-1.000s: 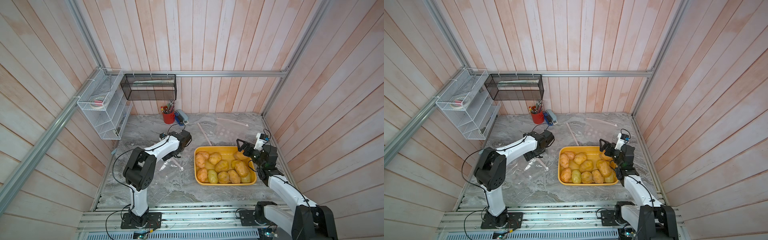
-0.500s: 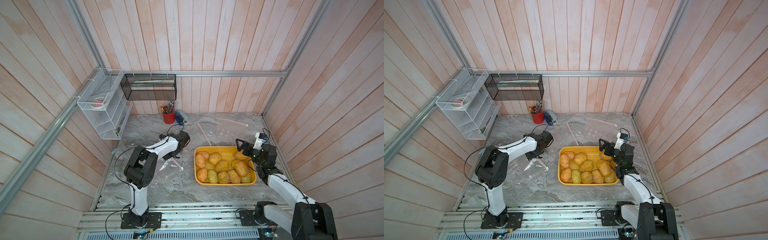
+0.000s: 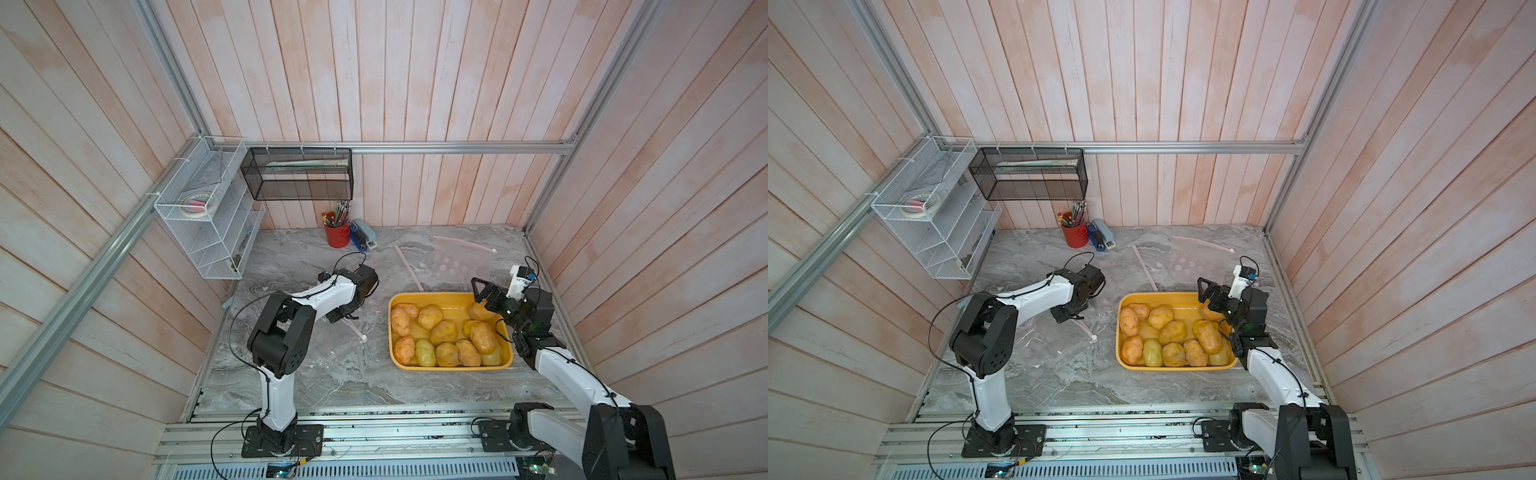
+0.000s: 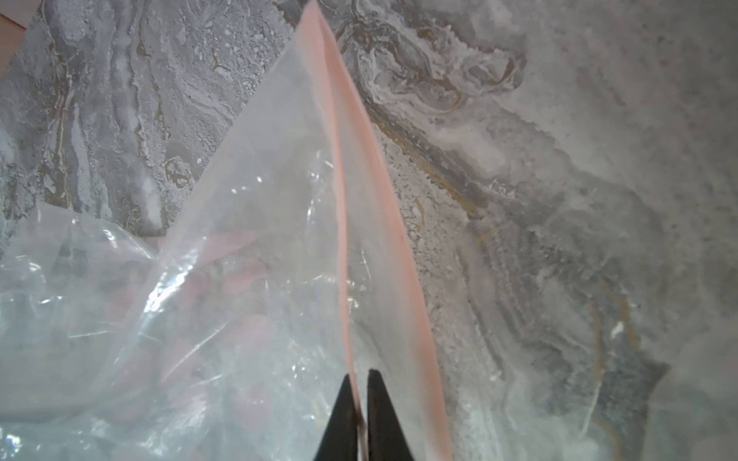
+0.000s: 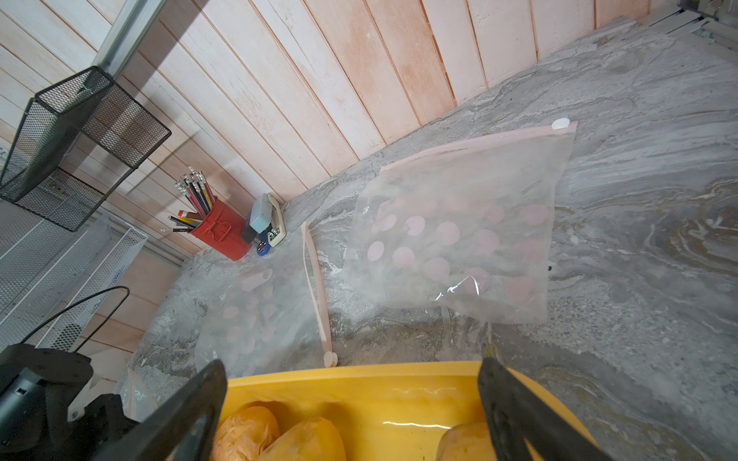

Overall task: Put the potatoes into a zipper bag and zip it
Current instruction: Pick up the zipper food storage bag at the center of the board.

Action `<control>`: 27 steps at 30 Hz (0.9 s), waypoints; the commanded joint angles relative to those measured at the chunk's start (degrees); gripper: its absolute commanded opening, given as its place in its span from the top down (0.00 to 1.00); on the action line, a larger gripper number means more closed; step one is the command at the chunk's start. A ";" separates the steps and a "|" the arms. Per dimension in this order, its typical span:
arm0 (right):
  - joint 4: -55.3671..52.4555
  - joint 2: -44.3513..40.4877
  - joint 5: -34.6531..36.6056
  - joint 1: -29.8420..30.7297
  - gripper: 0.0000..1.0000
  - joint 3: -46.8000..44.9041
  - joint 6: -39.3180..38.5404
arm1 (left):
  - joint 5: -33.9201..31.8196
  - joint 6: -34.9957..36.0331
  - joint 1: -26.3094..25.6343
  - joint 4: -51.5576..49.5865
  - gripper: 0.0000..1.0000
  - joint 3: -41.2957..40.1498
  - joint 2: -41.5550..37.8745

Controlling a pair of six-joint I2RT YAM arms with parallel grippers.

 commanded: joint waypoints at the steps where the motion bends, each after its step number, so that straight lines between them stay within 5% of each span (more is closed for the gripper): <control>1: -0.81 -0.32 -0.15 0.11 0.02 1.77 -0.93 | 0.42 0.73 -0.19 -0.89 0.96 -0.34 -4.01; 10: -2.29 -0.74 -0.88 8.00 0.02 4.66 -2.58 | -0.43 12.41 -5.40 0.40 1.00 1.34 -15.71; 17: 6.74 2.51 -9.06 19.17 0.02 6.11 1.61 | 15.38 25.95 -6.81 20.58 1.00 -7.96 -28.74; 27: 8.01 12.49 -9.30 32.23 0.03 13.67 1.56 | 18.90 24.63 -8.20 21.35 1.00 -9.41 -32.21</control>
